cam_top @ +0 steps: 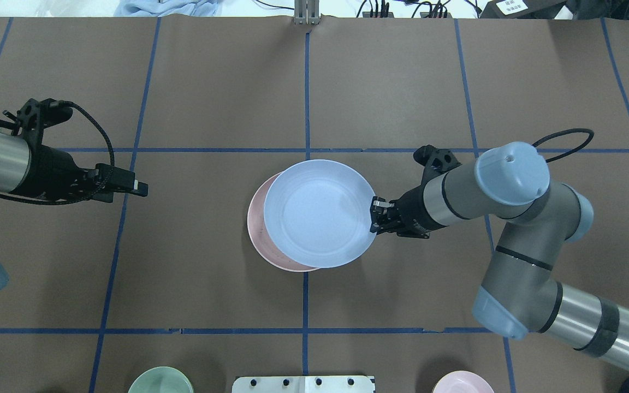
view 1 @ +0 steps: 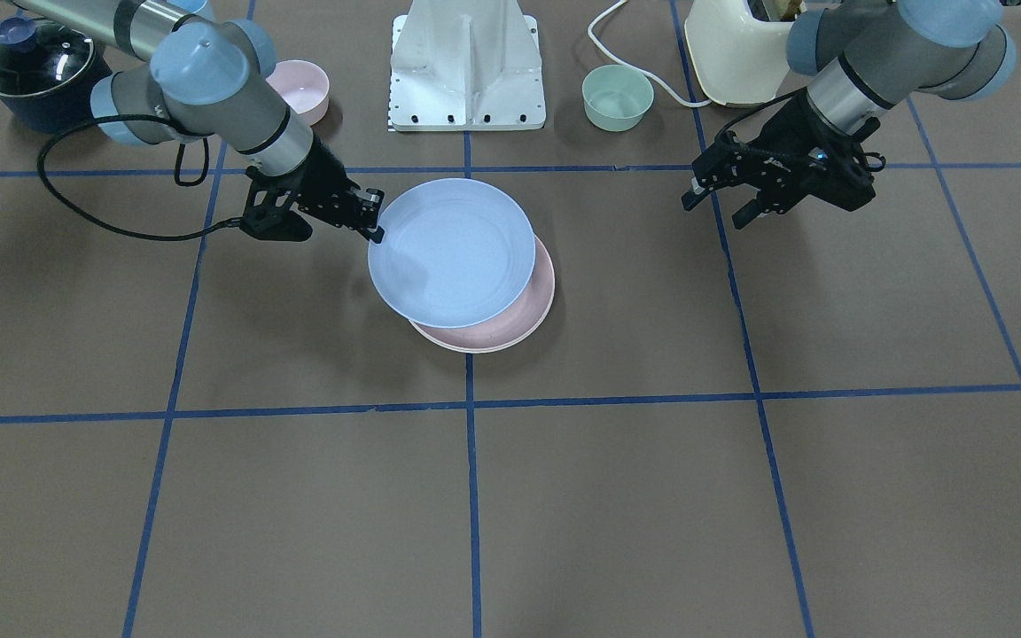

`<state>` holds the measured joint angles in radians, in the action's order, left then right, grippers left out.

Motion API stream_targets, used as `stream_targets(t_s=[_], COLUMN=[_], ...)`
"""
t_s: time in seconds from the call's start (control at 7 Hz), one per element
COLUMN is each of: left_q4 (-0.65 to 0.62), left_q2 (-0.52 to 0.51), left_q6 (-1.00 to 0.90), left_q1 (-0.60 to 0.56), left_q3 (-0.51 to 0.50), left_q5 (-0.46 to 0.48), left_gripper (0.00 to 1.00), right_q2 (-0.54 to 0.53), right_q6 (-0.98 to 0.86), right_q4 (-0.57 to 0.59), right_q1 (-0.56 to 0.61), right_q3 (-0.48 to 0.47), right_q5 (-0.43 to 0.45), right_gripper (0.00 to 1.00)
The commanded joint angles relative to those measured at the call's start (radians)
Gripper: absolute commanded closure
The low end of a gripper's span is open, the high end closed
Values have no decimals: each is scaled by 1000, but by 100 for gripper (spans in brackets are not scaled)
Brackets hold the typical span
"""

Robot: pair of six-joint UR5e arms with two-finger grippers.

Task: Stack three plates with pink and blue
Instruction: 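Carry the light blue plate with the right gripper over the pink plate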

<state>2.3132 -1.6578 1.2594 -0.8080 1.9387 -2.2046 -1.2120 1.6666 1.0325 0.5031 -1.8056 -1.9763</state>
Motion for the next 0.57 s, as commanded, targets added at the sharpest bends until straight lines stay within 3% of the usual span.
stream_targets(t_s=[0.0, 0.43], left_q4=[0, 0], left_q2=[1, 1], left_q6=[0, 0], left_q1=[1, 3], left_q3=[-7, -14], left_q5=[3, 9], left_gripper=[8, 8], right_q2=[34, 80], right_q6=[1, 7], right_q4=[35, 66], right_q1=[-47, -48], right_q3=[-5, 23], right_q5=[59, 106], right_gripper=[100, 100])
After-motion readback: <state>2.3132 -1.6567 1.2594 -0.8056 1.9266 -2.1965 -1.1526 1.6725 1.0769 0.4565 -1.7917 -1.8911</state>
